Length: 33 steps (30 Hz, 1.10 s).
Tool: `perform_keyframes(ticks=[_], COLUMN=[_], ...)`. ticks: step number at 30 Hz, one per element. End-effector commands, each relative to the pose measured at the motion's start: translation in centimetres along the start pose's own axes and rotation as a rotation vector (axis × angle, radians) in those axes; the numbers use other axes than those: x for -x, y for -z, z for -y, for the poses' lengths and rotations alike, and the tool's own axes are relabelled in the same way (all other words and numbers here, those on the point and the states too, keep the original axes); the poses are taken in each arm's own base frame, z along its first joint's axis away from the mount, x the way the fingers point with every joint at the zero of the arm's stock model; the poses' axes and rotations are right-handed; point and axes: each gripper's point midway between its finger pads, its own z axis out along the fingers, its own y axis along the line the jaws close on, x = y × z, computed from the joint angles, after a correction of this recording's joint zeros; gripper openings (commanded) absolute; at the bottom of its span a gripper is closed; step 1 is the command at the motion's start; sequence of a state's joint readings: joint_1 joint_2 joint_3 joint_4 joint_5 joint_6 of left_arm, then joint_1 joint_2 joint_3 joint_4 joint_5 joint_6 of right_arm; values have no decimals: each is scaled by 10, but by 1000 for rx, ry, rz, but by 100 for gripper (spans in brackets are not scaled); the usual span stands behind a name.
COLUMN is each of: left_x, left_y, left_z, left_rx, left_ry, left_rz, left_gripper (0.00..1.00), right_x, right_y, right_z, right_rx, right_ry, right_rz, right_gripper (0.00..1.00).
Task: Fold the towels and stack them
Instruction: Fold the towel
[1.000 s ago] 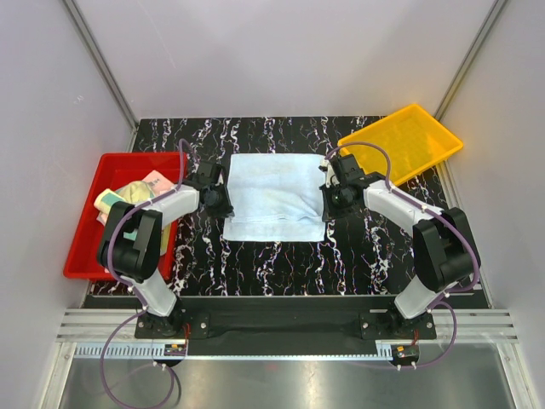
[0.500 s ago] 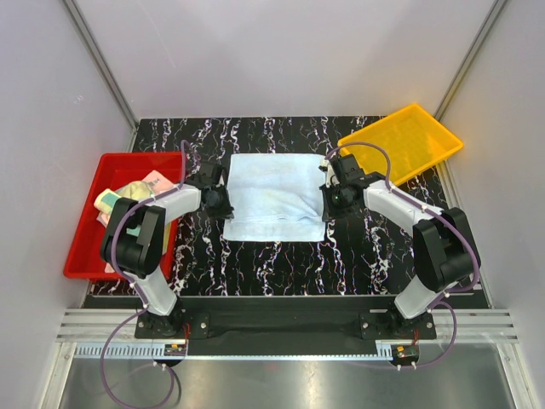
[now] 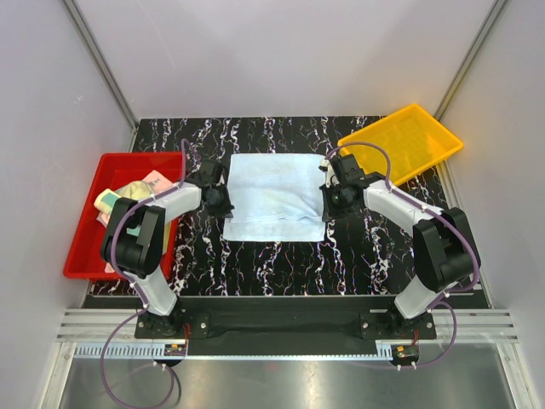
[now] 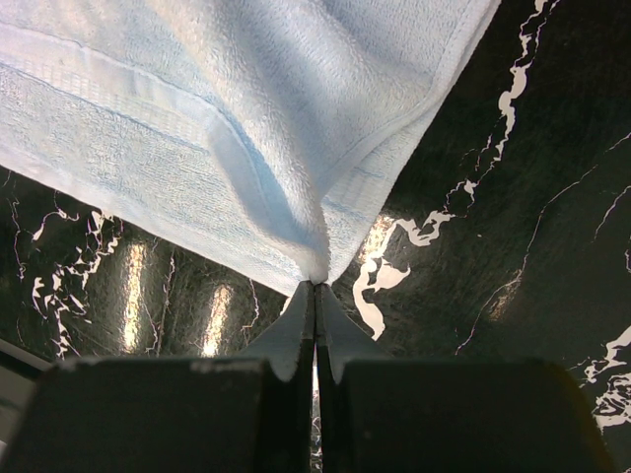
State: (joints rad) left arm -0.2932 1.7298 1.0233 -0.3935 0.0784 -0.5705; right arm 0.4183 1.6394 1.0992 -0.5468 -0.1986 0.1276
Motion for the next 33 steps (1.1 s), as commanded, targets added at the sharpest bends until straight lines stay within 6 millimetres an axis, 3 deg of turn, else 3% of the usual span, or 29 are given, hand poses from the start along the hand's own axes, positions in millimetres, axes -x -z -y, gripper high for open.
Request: perform_keyframes(ticks=[1, 5, 9, 11, 14, 15, 19, 23, 28, 33], left_x=[23, 27, 39, 34, 14, -1, -27, -41, -44, -47], left_y=[17, 32, 55, 64, 67, 62, 48, 33, 28, 23], left_z=[11, 12, 16, 13, 3, -4, -13, -18, -20, -27], left_rx=[-13, 19, 34, 46, 61, 69, 43, 45, 47, 75], left_ry=[11, 11, -3, -17, -40, -45, -43, -39, -46, -48], left_rz=[56, 38, 53, 31, -22, -54, -111, -159, -165, -175], left_gripper=[0, 0, 0, 0, 0, 0, 0, 0, 0, 0], right_x=[19, 31, 61, 68, 50, 45, 16, -4, -1, 16], right_y=[7, 11, 19, 21, 19, 16, 6, -2, 5, 24], right_z=[-1, 1, 16, 16, 17, 13, 7, 3, -8, -17], right_rx=[-15, -42, -150, -160, -150, -127, -81, -59, -15, -10], right_ry=[17, 34, 72, 85, 66, 59, 7, -22, -62, -153], right_rz=[54, 69, 112, 113, 76, 75, 32, -12, 7, 48], right_gripper=[0, 0, 0, 0, 0, 0, 0, 1, 26, 32])
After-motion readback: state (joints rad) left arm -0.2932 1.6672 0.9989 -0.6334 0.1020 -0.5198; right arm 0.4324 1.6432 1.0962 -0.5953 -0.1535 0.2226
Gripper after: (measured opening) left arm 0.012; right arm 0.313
